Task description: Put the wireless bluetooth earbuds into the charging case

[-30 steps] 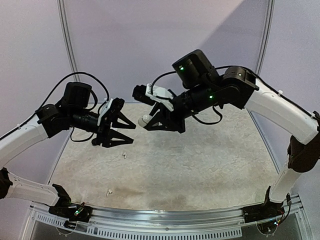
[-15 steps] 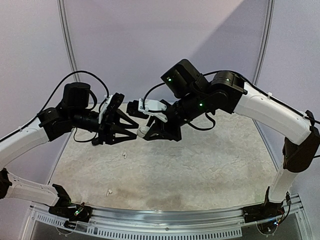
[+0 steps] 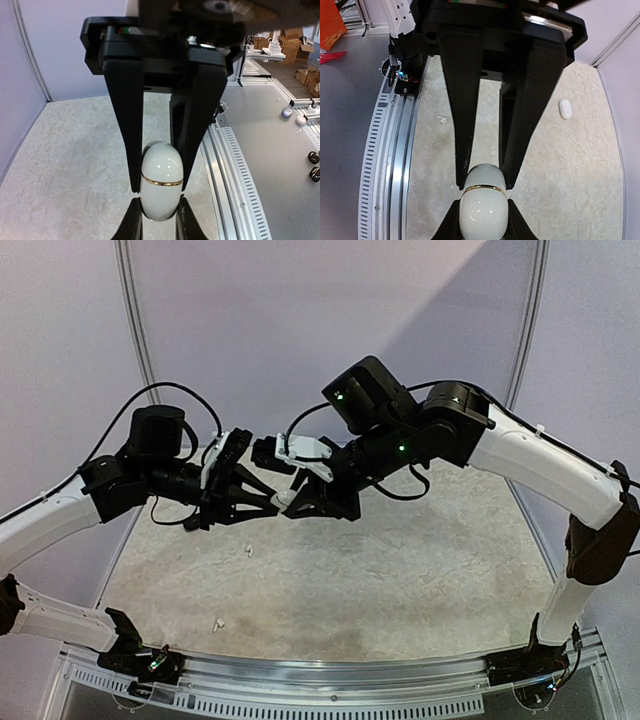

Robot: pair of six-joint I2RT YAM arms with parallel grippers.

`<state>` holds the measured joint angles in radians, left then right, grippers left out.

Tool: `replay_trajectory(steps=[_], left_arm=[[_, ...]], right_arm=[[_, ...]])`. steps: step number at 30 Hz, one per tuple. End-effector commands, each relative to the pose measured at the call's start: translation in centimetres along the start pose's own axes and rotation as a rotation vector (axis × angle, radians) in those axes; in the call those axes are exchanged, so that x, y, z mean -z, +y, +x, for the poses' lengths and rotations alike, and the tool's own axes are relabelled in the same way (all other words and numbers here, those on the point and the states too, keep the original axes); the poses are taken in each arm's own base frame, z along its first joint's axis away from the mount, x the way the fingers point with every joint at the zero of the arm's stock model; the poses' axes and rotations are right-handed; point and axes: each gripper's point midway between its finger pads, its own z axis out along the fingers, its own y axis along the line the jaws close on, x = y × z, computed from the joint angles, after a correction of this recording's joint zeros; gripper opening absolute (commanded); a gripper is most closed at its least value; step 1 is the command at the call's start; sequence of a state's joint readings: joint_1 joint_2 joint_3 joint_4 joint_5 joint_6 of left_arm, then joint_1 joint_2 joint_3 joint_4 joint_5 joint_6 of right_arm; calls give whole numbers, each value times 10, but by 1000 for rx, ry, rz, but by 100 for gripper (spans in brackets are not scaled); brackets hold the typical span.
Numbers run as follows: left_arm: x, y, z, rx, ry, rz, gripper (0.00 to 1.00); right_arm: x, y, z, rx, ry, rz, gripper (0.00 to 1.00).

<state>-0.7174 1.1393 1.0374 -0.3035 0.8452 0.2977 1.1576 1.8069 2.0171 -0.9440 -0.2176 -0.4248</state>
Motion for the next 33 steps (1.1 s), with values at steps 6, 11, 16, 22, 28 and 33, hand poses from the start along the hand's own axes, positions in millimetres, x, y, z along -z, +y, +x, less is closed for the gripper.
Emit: replay_trajectory(steps=[6,11,16,22,28,33], left_arm=[[-6,-11,2,19,-8,52,0],[-2,-5,-3,56,-35,16,0],[9,11,-20,126,-148,-47,0],[17,14,-36,166,-257,-66,0],[30,24,-55,229,-389,-103,0],[40,22,-74,240,-485,-94,0]], right_arm=[[-3,-7,-12,-1,-39,28,0],[-1,-17,-7,-47,-30,98,37],[12,-20,-3,-99,-106,139,65],[53,-21,-20,-197,-365,152,78],[85,-17,-41,-217,-568,150,81],[86,-20,-62,-211,-651,120,79]])
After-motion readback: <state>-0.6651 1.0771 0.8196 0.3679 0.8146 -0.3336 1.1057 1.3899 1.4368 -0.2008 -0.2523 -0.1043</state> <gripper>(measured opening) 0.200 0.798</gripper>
